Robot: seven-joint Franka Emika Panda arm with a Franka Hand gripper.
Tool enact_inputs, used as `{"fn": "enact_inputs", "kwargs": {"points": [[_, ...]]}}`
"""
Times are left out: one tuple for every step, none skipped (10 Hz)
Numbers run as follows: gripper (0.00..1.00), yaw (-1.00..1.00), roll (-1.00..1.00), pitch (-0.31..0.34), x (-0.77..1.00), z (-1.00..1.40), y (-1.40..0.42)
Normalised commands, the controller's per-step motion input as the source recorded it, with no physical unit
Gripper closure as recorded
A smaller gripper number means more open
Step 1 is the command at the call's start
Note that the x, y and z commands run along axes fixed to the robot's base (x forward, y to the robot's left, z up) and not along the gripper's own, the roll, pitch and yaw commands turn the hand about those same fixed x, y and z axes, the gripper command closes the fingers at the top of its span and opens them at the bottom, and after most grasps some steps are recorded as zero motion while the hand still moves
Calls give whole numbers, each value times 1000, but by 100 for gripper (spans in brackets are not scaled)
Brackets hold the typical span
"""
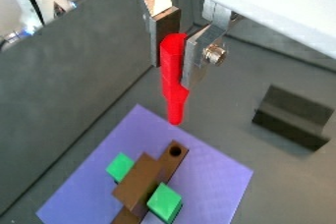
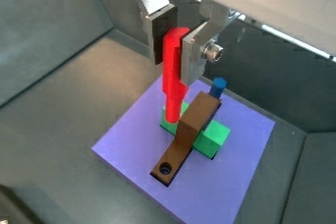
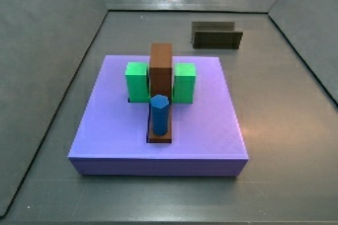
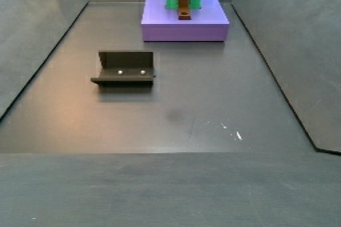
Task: Pick up the red object. Move up. Place the red object on the fixture. Regrasp the red object. Move to above the board. Insert the red object.
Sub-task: Insert the red object.
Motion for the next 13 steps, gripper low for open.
{"fn": "enact_inputs", "kwargs": {"points": [[100, 0, 0, -183, -169, -926, -9], [100, 0, 34, -233, -157, -820, 0], [100, -9, 30, -207, -117, -846, 40], [100, -46, 0, -190, -194, -880, 151], [100, 0, 7, -216, -69, -811, 71], [100, 0, 134, -197, -11, -631, 63], [100, 0, 209, -81, 0, -594, 100], [100, 0, 203, -7, 0, -551, 97], [100, -34, 223, 0, 0, -511, 103], [100, -40, 160, 24, 37, -414, 86], [100, 0, 79, 19, 29, -263, 26], [100, 0, 36, 23, 23, -191, 0], [100, 0, 16, 0, 0, -231, 0]]}}
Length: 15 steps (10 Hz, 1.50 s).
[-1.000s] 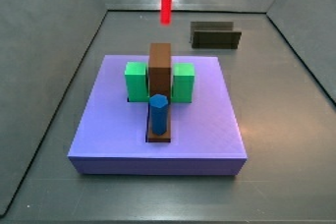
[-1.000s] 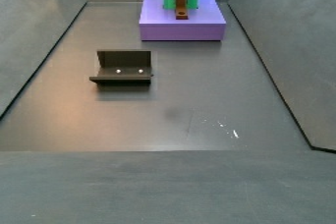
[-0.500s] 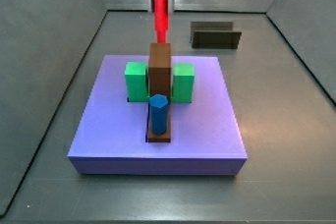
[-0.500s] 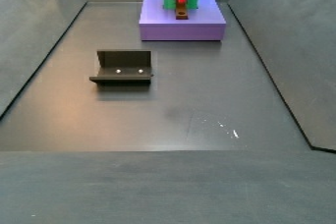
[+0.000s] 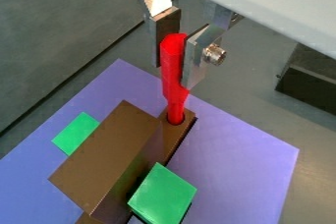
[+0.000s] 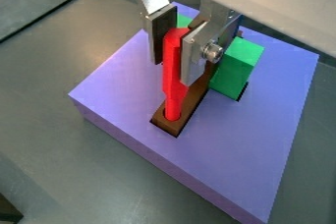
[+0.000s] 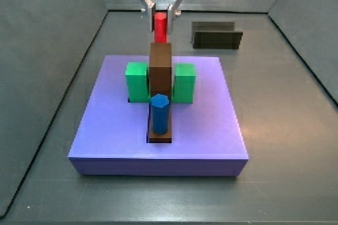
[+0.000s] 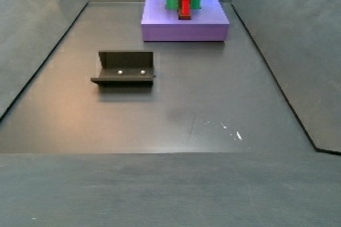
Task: Pick up the red object. Move up. Place the red object on the fixture. Regrasp the red object. Move to above the board. Insert the red object.
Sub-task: Insert the red object.
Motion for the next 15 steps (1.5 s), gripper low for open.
{"fn": "enact_inputs", "kwargs": {"points": [[100, 0, 0, 4, 20, -217, 0], [100, 0, 40, 20, 120, -323, 0], [100, 0, 40, 50, 297, -320, 29], [100, 0, 44, 21, 297, -386, 0], [100, 0, 49, -13, 154, -543, 0], [100, 0, 30, -66, 109, -634, 0], [100, 0, 30, -93, 74, -646, 0], [100, 37, 56, -57, 34, -520, -177], [100, 40, 21, -19, 114, -431, -217], [100, 14, 27, -51, 63, -466, -131], [100, 37, 109, -7, 194, -431, -217], [100, -100, 99, 83, 580, -586, 57], [100, -426, 63, 100, 277, -631, 423], [100, -214, 139, 0, 14, -597, 117], [100, -146, 144, 0, 0, -614, 0]]}}
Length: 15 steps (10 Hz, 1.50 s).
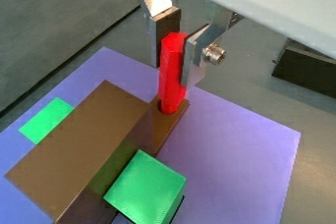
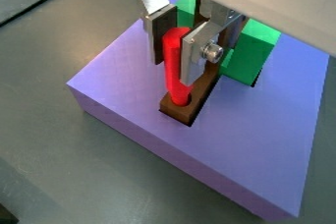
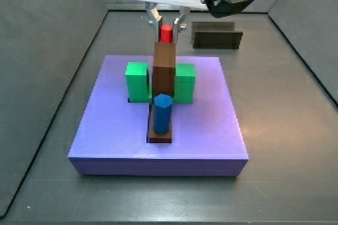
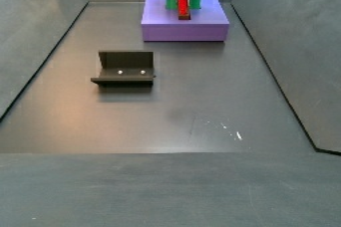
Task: Pick up the red object. Move up. Place the red object on the fixture. Regrasp the red object. Move to above the board. Insert the red object.
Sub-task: Insert the red object.
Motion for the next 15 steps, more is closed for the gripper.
{"fn": "enact_inputs", "kwargs": {"points": [[100, 0, 144, -100, -49, -640, -117], [100, 80, 47, -136, -100, -543, -171], [100, 106, 53, -136, -103, -560, -149], [100, 100, 96, -104, 0, -560, -43], [100, 0, 57, -37, 251, -866, 69], [100, 0, 47, -86, 191, -974, 129], [100, 54, 247, -181, 0, -540, -9], [100, 26, 489, 0, -3, 163, -154], [100, -23, 483, 0, -143, 371, -137], [100, 0, 453, 0, -149, 134, -217], [100, 0, 500, 0, 0, 0, -109], [100, -34, 500, 0, 0, 0, 0], [100, -117, 500, 7, 0, 0, 0], [100, -80, 460, 0, -9, -43, 0], [100, 0, 243, -19, 0, -520, -6]]}}
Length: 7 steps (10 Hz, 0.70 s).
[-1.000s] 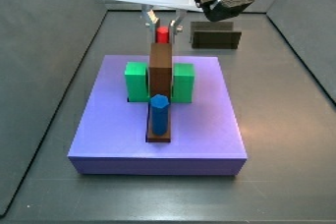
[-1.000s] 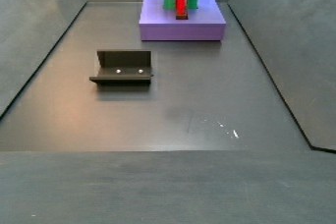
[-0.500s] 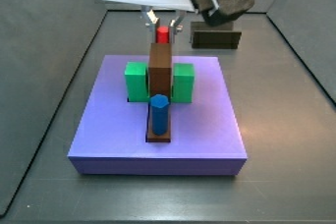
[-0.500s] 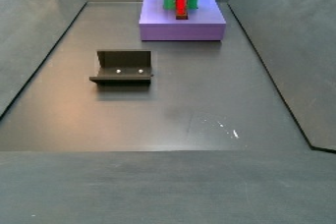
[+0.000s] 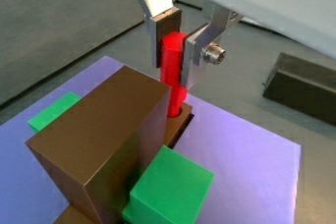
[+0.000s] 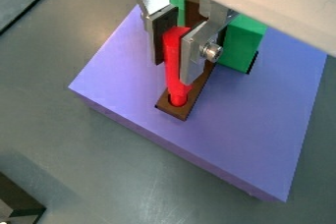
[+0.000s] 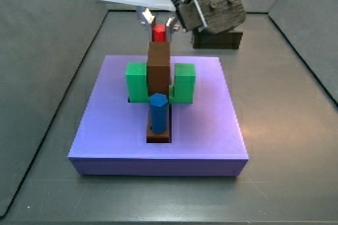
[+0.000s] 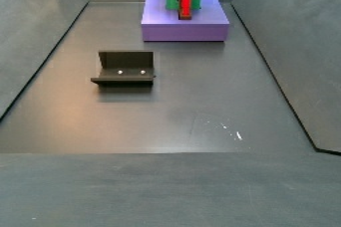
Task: Pick up the red object. Move up. Place the red object on the fixture. Regrasp the red object. Move to above the board. Insert the red object.
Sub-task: Insert the red object.
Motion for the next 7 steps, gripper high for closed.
{"fn": "enact_inputs", "kwargs": {"points": [[100, 0, 23, -99, 89, -749, -94], [100, -14, -53, -60, 223, -723, -86], [100, -54, -106, -63, 297, -837, 0], [100, -283, -184, 0, 340, -689, 163], [100, -357, -219, 0, 331, -566, 280], [100, -254, -163, -99, 160, -723, 194], [100, -117, -64, -179, 0, -740, 186]]}}
